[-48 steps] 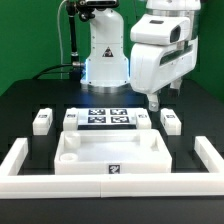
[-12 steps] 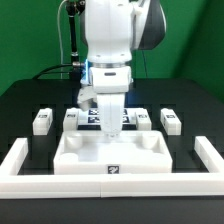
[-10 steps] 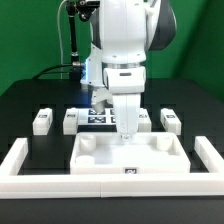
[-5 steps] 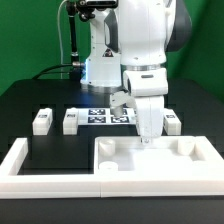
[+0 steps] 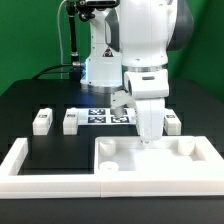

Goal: Assemble desk

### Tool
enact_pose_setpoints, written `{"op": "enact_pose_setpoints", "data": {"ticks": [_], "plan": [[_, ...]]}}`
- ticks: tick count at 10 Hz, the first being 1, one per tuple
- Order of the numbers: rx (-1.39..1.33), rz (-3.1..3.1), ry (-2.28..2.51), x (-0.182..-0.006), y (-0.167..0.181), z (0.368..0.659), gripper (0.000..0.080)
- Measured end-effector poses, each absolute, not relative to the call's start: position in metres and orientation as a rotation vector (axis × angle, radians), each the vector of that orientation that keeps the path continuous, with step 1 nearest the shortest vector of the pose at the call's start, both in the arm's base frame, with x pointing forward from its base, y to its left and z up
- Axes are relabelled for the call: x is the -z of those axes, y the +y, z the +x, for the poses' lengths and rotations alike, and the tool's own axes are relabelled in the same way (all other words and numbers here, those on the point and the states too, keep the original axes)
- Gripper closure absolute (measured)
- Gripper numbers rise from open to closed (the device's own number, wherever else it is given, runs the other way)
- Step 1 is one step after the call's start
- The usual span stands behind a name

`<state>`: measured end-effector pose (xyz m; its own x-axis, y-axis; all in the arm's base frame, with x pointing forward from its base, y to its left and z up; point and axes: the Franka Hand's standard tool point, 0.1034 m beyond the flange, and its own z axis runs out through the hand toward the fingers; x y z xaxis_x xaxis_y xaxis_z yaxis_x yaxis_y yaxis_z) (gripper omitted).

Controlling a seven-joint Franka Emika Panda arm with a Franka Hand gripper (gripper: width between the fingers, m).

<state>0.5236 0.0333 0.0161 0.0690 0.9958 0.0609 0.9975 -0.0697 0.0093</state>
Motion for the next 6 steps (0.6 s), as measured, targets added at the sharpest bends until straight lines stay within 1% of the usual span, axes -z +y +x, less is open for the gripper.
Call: {"op": "enact_pose_setpoints", "data": {"ticks": [1,2,3,4,5,6], "plan": [[0.079,-2.271,-2.118,-0.016,0.0332,0.5235,0.0672],[0.079,-2.272,-2.118,-0.016,0.033,0.5235,0.0457],[0.079,-2.272,-2.118,-0.016,0.033,0.5235,0.0319],[0.079,-2.272,-2.118,-0.016,0.0329,0.5235,0.0207],[0.079,-2.272,-2.118,-0.016,0.0329,0.5236,0.0207],[0.079,-2.272,-2.118,-0.016,0.0328,0.5236,0.0162]]}}
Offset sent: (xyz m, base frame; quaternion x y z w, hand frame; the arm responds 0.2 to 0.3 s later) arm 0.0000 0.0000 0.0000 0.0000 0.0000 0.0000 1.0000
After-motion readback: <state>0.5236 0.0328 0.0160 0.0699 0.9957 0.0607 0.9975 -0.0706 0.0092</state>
